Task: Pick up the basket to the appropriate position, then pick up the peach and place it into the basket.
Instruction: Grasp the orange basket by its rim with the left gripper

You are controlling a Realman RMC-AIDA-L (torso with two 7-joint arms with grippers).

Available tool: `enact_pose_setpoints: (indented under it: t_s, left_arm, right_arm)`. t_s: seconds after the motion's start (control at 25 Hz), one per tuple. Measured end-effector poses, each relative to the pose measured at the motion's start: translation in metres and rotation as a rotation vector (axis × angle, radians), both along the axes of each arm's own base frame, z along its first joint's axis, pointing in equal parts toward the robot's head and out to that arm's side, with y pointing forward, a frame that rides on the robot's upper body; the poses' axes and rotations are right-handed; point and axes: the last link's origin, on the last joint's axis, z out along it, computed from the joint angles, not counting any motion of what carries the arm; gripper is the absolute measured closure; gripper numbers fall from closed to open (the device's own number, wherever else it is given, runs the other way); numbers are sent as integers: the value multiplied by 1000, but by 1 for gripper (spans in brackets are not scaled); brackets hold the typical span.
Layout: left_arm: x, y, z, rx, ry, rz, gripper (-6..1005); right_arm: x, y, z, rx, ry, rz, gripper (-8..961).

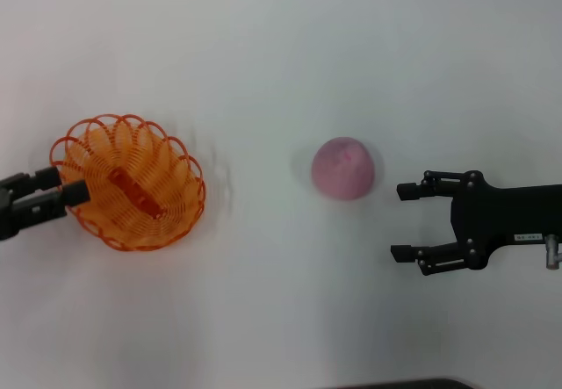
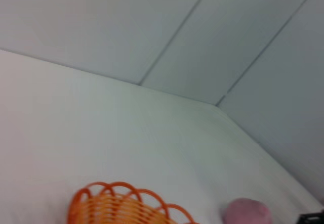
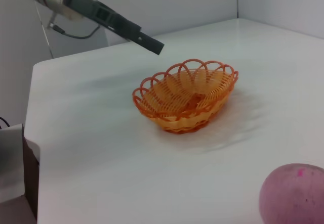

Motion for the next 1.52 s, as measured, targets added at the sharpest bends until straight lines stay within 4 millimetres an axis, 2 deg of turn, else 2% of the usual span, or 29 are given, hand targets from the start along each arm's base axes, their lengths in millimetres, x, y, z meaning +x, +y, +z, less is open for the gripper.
enact_pose_setpoints:
  t_s: [0.24, 0.56, 1.04, 1.52]
  left_arm:
    - [1, 24, 0, 25, 50, 41, 150]
    - [12, 73, 3, 19, 192, 50, 159]
    - [30, 100, 10, -43, 312, 8, 172]
    - [54, 129, 3, -214, 594, -17, 184]
  right_arm:
    - [0, 1, 0, 1, -2, 2, 56]
    - [-1, 2, 1, 2, -2, 3, 56]
    - [-1, 1, 1, -1, 2, 5, 57]
    - [-3, 4, 2, -1, 1, 13, 57]
